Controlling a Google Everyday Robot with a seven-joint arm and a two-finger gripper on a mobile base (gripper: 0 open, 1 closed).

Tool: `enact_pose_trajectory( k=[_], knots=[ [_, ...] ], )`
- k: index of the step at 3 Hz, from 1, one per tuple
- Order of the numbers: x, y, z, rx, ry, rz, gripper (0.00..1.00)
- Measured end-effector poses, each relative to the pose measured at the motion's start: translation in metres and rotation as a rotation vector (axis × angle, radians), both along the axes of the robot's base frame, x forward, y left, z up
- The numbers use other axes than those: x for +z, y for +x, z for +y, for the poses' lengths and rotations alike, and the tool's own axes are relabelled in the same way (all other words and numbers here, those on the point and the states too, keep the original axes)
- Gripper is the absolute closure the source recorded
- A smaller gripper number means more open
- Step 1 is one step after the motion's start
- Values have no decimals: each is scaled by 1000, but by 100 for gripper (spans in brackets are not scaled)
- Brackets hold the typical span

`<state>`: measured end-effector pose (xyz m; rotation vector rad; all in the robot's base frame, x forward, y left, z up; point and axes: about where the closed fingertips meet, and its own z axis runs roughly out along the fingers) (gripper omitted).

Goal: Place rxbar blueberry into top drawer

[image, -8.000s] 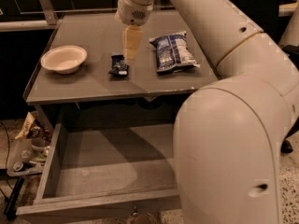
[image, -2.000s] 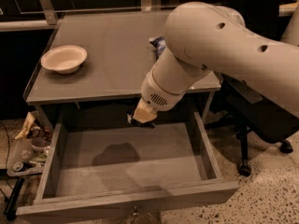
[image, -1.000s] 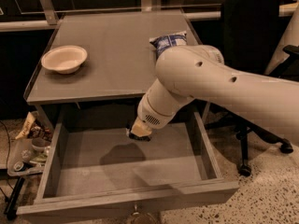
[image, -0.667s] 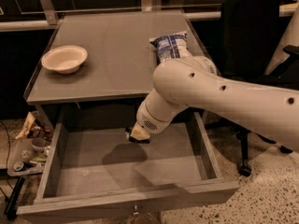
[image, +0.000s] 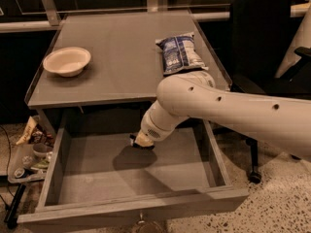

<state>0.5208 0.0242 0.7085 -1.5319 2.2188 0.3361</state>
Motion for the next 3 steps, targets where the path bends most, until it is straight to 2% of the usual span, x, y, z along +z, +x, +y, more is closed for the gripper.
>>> enact_pose_trajectory(
  k=[2,3],
  knots=[
    [-40,9,12,-1,25,28,100],
    [-53,11,14,-12,24,76,100]
  ],
)
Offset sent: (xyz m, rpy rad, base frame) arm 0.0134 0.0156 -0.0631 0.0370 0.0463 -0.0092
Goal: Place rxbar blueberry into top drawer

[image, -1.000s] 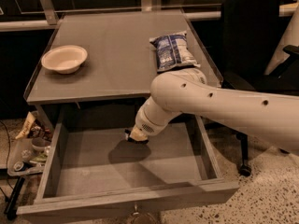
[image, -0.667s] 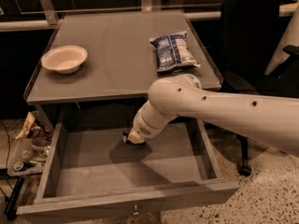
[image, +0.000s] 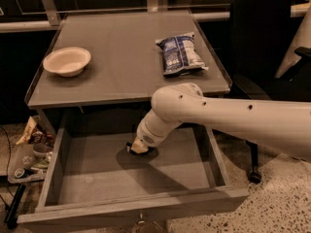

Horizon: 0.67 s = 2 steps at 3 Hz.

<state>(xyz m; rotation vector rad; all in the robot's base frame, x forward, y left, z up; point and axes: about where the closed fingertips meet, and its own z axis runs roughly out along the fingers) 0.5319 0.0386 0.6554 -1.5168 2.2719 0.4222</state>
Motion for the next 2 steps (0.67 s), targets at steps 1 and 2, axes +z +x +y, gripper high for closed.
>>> enact_pose_trajectory(
  k=[1,2],
  knots=[
    [0,0,0,0,0,1,81],
    [0,0,0,0,0,1,58]
  ],
)
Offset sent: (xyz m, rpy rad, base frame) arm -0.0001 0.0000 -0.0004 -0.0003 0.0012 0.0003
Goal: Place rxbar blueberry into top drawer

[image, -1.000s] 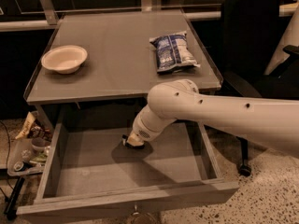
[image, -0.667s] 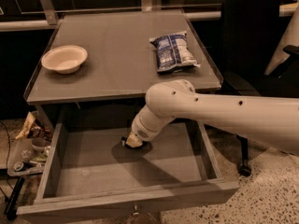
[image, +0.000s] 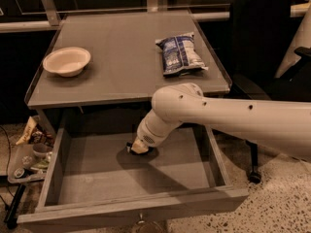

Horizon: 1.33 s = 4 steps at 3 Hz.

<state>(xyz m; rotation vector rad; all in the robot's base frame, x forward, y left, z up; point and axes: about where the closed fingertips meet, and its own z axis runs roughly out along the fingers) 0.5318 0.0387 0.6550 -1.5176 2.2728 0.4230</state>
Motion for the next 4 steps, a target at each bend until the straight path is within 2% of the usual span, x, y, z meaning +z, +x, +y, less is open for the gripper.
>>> enact_pose_trajectory(
  k=[2,3,4],
  knots=[
    [0,0,0,0,0,0,12],
    [0,0,0,0,0,0,0],
    [0,0,0,0,0,0,0]
  ],
)
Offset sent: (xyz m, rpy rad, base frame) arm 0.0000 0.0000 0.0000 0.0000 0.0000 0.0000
